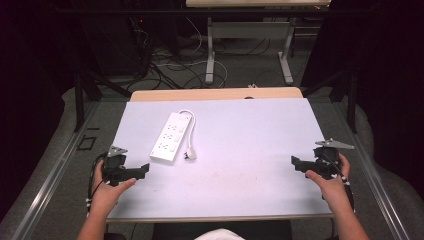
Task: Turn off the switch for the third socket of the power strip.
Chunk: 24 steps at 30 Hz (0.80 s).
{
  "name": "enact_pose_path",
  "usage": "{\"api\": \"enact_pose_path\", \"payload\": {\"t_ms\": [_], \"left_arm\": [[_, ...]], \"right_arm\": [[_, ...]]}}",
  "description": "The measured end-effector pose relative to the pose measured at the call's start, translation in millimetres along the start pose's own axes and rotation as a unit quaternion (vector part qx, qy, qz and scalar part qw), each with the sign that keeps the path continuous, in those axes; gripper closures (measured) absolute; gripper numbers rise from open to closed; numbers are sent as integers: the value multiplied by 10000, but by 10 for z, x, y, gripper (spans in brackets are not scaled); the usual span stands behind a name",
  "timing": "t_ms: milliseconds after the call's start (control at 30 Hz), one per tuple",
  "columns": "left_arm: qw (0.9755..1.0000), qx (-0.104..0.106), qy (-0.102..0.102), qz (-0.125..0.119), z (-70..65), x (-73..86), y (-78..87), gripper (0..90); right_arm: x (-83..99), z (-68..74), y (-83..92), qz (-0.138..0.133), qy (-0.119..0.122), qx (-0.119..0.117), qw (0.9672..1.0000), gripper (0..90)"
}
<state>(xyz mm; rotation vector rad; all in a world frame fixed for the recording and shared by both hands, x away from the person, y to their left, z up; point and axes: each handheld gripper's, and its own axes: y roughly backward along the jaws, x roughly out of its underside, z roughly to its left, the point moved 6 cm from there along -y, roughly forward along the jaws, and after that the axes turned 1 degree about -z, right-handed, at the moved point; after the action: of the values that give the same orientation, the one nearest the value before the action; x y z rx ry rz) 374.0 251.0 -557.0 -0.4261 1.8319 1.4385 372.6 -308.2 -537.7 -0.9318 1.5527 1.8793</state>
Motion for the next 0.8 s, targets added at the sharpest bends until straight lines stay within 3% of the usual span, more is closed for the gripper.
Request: {"api": "enact_pose_path", "payload": {"t_ms": [133, 267, 333, 500, 800], "left_arm": [[10000, 36, -45, -42, -54, -9, 42, 7], [9999, 91, -124, -59, -96, 1, 27, 6], [9998, 123, -104, -86, -121, 7, 14, 6], [9996, 118, -131, -224, -187, -12, 34, 6], [9991, 284, -50, -314, -292, -81, 111, 7]], "right_arm": [[64, 121, 87, -33, 156, -113, 9998, 0], [115, 137, 63, -185, 326, -13, 9993, 0], [129, 138, 49, -196, 373, -91, 9991, 0], [141, 192, 30, -333, 296, -229, 9987, 0], [163, 265, 31, -387, 454, -216, 9980, 0]]}}
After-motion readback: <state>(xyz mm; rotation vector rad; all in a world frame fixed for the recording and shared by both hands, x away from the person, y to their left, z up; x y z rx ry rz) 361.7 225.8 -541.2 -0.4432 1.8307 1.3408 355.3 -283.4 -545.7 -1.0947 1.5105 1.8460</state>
